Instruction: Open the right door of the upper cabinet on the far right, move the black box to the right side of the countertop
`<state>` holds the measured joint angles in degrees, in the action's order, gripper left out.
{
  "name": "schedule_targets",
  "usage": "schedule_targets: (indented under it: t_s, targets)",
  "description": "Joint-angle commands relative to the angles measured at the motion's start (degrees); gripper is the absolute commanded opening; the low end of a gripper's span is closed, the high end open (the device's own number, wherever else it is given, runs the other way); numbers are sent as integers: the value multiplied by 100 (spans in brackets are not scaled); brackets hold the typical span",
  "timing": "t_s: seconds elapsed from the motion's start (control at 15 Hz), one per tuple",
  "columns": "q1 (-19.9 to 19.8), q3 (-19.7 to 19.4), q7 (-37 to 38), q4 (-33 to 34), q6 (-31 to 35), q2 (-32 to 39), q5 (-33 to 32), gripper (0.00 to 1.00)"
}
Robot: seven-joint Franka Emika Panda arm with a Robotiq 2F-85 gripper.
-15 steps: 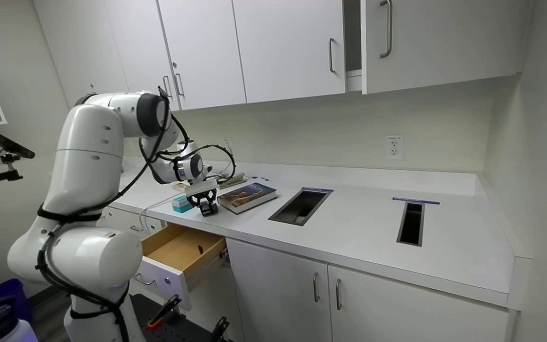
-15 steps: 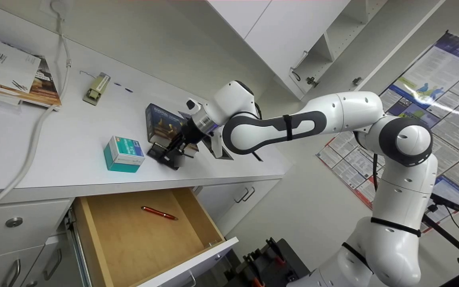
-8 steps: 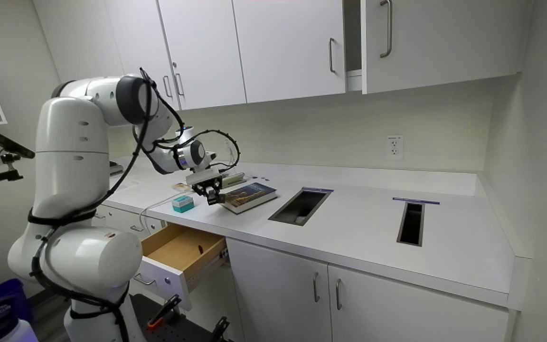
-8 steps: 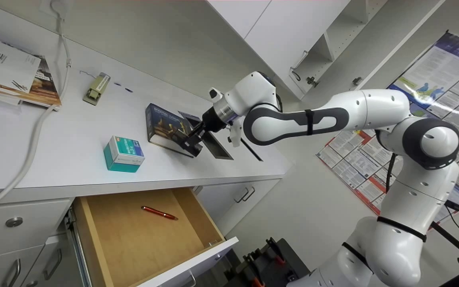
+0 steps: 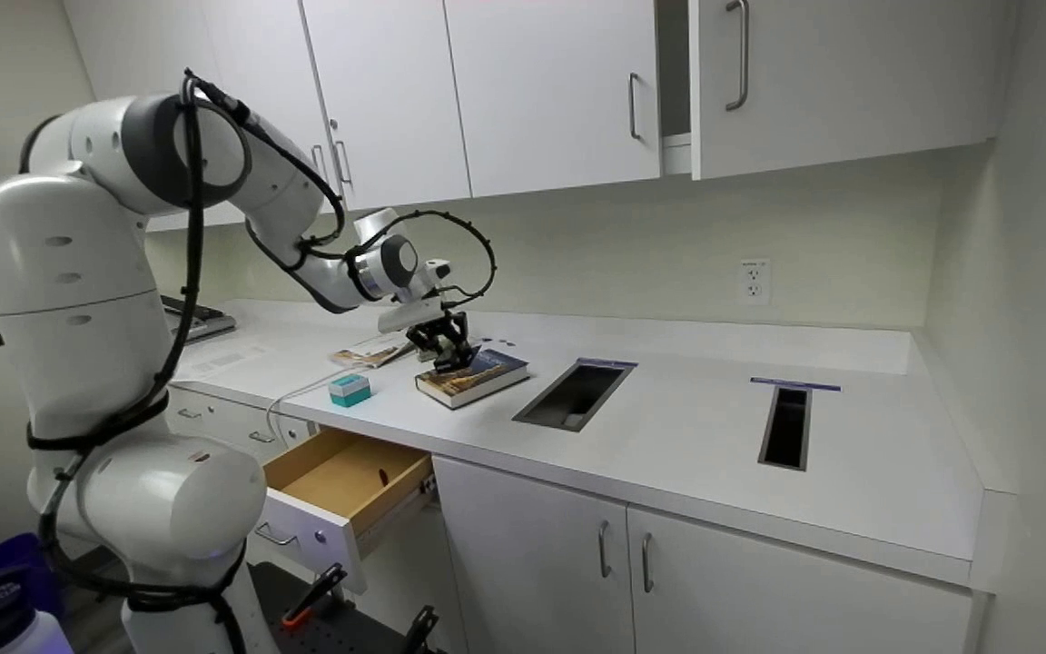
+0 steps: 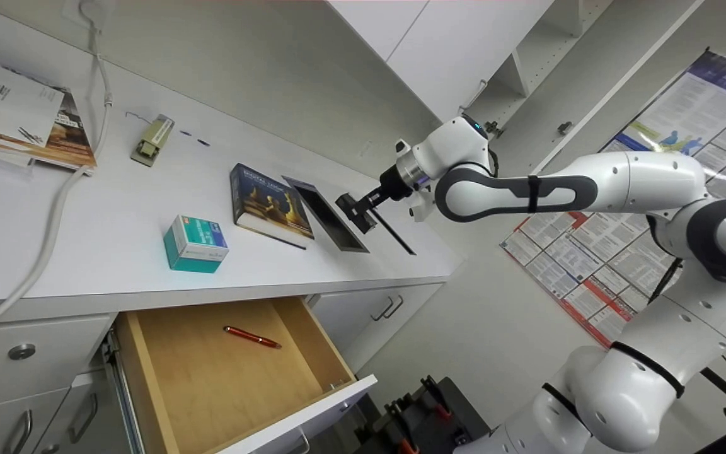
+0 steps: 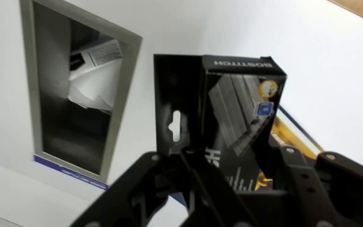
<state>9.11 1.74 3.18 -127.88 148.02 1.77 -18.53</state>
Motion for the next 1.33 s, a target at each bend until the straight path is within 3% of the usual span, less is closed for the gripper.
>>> schedule_targets:
  t_s: [0.0,0.07,0.13,0.4,0.47,0.6,0.73,1.07,1.27]
  targets:
    - [-434,-133,643,-566,-18,-606,-324,20]
    - [-380,-1,310,-224,-8,-237,-152,20]
    - [-464,-26,292,-284,-7,-287,-157,45]
    - [-442,51,278,-279,-6,-233,-155,45]
    - [-436,62,279,-279,-6,-230,-155,20]
    - [-580,-55,1441,59,131,15,-880,20]
    - [-773,-252,1869,393,124,286,-1145,20]
    - [-1101,-1018,2700,1334,96,1146,-1408,20]
    - [-1094,-1528,3265,1939,3,1796,-1337,20]
